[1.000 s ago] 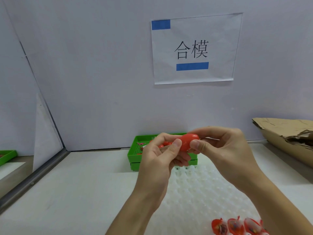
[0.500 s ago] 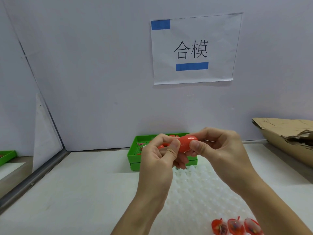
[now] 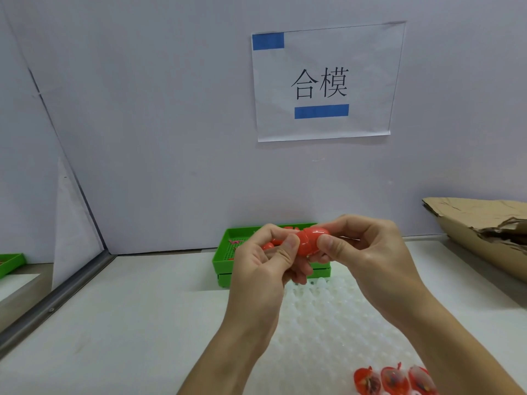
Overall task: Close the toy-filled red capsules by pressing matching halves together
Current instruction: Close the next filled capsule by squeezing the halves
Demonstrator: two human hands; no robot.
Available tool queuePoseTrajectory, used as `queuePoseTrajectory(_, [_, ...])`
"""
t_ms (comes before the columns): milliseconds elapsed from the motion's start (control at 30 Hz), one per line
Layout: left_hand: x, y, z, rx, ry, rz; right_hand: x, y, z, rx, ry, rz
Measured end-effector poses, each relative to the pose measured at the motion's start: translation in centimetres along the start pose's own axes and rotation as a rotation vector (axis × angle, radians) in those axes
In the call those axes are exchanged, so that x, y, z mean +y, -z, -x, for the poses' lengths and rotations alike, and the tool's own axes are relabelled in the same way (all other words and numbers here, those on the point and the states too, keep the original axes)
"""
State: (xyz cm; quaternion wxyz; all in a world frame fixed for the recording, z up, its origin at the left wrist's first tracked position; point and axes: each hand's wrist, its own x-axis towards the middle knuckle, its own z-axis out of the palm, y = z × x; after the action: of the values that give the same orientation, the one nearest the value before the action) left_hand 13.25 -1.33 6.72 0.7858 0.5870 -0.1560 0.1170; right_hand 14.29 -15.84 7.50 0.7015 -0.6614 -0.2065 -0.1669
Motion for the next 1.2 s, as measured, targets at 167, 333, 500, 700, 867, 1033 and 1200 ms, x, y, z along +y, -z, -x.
queuePoseTrajectory(167, [0.07, 0.03, 0.01, -0.006, -0.003, -0.035, -0.08, -0.09, 0.07, 0.007, 0.001, -0.002])
queuePoseTrajectory(333, [0.12, 0.09, -0.03, -0.008, 0.002, -0.021, 0.03, -0.05, 0.20, 0.010, 0.002, -0.027])
queuePoseTrajectory(500, [-0.01, 0.33, -0.07, -0.011, -0.019, -0.091, -0.16, -0.03, 0.23, 0.006, 0.012, 0.024])
queuePoseTrajectory(700, [-0.12, 0.71, -0.16, -0.036, -0.035, -0.131, -0.16, -0.11, 0.26, -0.001, 0.007, 0.049])
queuePoseTrajectory(867, [-0.21, 0.86, -0.23, -0.028, -0.045, -0.181, -0.03, -0.21, 0.30, 0.002, 0.001, 0.034])
queuePoseTrajectory(1033, [-0.07, 0.79, -0.13, -0.032, -0.043, -0.233, 0.26, -0.14, 0.23, -0.010, -0.019, 0.082])
queuePoseTrajectory(1200, [0.04, 0.85, -0.06, -0.027, -0.069, -0.295, 0.33, -0.03, 0.16, -0.032, -0.008, 0.102])
